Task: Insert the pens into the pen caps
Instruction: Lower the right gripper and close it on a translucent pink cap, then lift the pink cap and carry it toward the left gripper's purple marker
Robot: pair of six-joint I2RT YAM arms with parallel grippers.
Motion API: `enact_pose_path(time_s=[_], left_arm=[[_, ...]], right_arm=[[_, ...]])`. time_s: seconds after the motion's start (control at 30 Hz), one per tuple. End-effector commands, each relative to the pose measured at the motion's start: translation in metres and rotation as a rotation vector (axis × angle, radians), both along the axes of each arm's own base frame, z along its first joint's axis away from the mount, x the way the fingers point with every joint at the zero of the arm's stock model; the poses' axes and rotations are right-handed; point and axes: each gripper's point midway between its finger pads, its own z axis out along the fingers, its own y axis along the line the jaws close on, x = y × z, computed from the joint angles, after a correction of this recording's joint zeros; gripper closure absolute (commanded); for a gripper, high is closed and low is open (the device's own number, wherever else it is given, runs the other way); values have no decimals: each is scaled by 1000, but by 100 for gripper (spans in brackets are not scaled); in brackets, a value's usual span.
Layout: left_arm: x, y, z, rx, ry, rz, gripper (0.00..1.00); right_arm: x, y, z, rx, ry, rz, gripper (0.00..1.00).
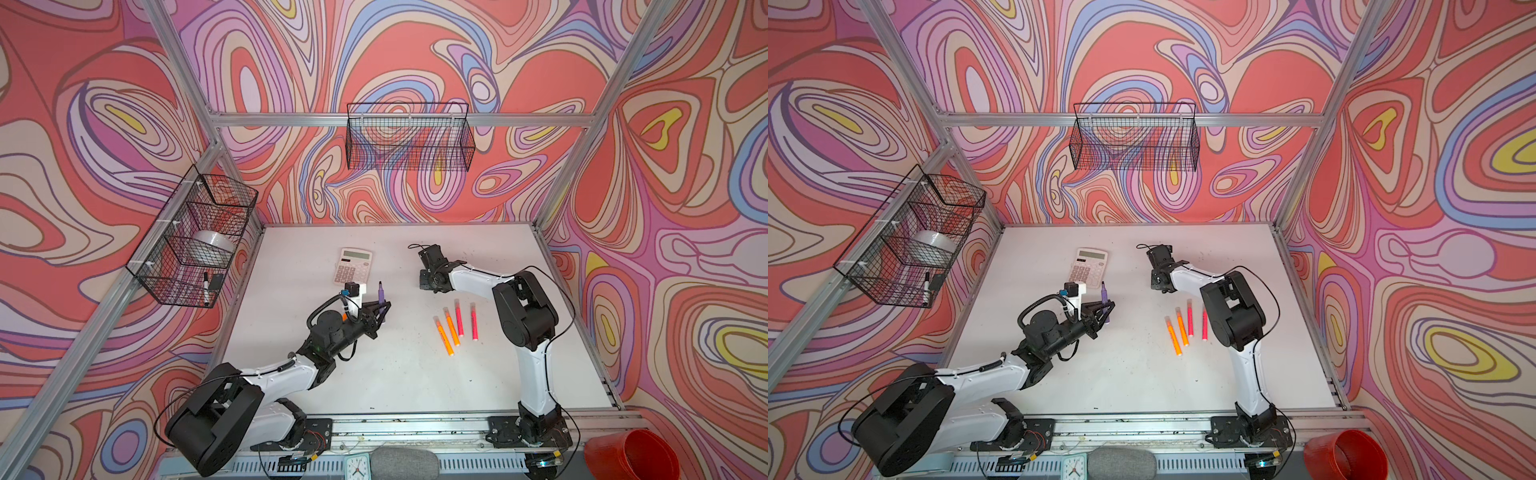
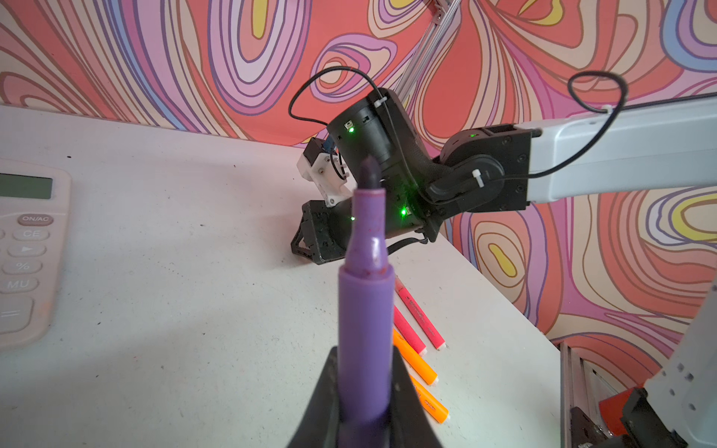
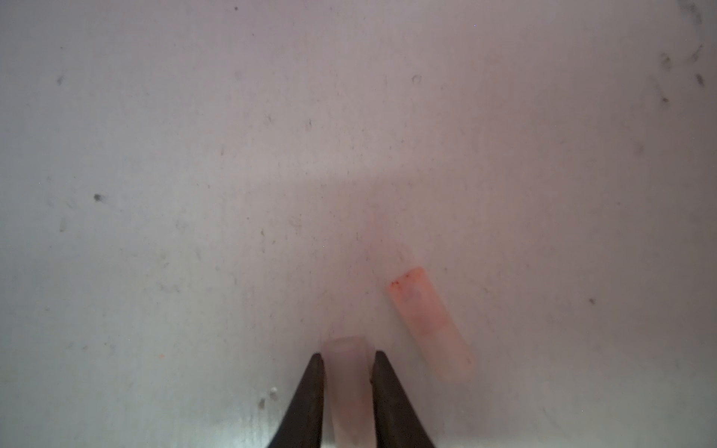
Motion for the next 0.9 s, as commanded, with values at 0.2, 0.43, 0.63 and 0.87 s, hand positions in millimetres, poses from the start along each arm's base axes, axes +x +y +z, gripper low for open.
enact_pose_path(time_s=[0.2, 0.43, 0.63, 0.87], left_arm=[[1, -5, 20, -37, -41, -20, 100], [0, -6, 20, -39, -42, -26, 100], [0, -6, 21, -43, -40, -31, 100], [-1, -11, 21, -40, -29, -59, 100]], right_arm=[[-18, -13, -39, -75, 127, 4, 75], [-16, -12, -46, -86, 140, 9, 80], [-16, -13, -46, -91, 141, 10, 88], [-17, -13, -21, -51, 82, -3, 95]])
